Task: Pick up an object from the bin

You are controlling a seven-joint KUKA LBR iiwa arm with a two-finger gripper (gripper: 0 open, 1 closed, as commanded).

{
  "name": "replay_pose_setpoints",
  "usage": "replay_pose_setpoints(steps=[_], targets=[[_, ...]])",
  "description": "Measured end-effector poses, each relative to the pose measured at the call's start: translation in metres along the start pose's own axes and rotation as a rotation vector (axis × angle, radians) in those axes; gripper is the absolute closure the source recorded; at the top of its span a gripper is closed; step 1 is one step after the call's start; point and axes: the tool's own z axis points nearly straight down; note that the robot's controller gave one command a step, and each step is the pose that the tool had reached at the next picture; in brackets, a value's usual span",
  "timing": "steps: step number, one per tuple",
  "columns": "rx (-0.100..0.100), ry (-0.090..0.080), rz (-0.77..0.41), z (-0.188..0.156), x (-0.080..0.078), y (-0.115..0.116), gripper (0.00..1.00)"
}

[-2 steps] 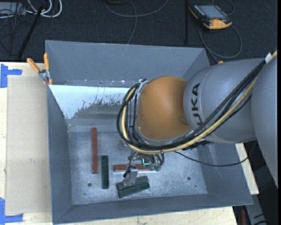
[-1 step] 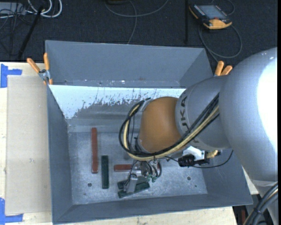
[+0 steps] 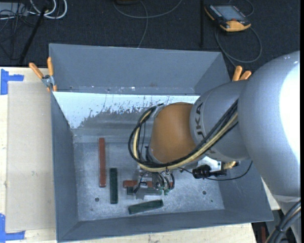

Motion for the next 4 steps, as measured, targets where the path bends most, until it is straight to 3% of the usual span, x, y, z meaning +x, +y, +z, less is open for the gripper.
replay_pose_setpoints(steps=[1, 2, 3, 4], targets=[[0.004, -0.009, -0.265, -0.001, 0.001, 0.026, 1.0], [0.003, -0.006, -0.712, -0.065, 0.014, 0.022, 1.0], [0.002, -0.002, -0.708, -0.063, 0.014, 0.021, 0.0], [0.003, 0.008, -0.782, 0.007, 0.019, 0.014, 0.0]])
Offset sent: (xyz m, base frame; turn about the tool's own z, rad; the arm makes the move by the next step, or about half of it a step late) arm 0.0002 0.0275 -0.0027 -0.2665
